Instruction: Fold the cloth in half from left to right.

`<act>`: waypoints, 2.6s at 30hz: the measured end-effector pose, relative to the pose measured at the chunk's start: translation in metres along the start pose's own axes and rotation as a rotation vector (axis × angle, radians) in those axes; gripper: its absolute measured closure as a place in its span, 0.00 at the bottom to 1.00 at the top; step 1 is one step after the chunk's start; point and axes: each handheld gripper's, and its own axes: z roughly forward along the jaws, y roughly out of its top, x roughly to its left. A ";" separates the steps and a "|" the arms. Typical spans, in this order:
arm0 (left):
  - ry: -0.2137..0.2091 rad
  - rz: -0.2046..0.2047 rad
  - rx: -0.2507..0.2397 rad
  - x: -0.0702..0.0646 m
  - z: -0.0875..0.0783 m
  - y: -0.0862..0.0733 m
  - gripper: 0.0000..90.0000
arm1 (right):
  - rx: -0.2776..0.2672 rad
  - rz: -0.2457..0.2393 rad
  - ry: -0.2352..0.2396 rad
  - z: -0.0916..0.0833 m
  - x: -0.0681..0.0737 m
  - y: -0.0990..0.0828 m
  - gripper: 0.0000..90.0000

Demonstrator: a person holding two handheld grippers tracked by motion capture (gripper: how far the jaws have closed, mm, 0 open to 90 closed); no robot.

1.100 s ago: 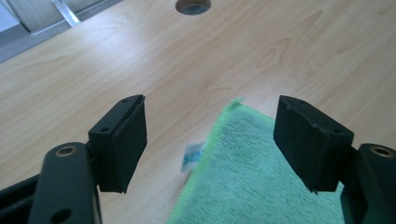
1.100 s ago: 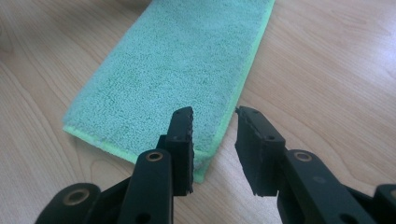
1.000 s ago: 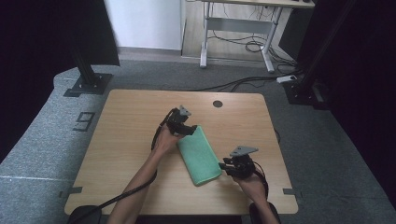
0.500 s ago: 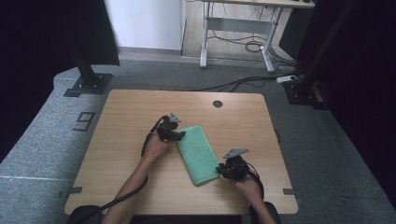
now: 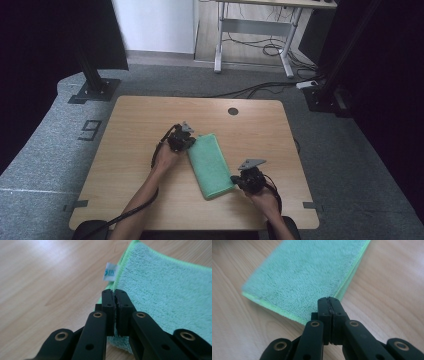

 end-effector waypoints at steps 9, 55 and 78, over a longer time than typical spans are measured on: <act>0.008 -0.027 0.040 0.011 -0.002 -0.010 0.93 | 0.008 -0.023 0.013 0.007 0.007 0.005 0.98; 0.063 -0.066 0.061 -0.010 -0.012 -0.044 0.26 | 0.039 -0.059 -0.037 0.028 0.003 -0.001 0.46; 0.071 -0.068 0.044 0.000 -0.005 -0.041 0.25 | 0.020 -0.083 -0.004 0.040 0.026 0.007 0.45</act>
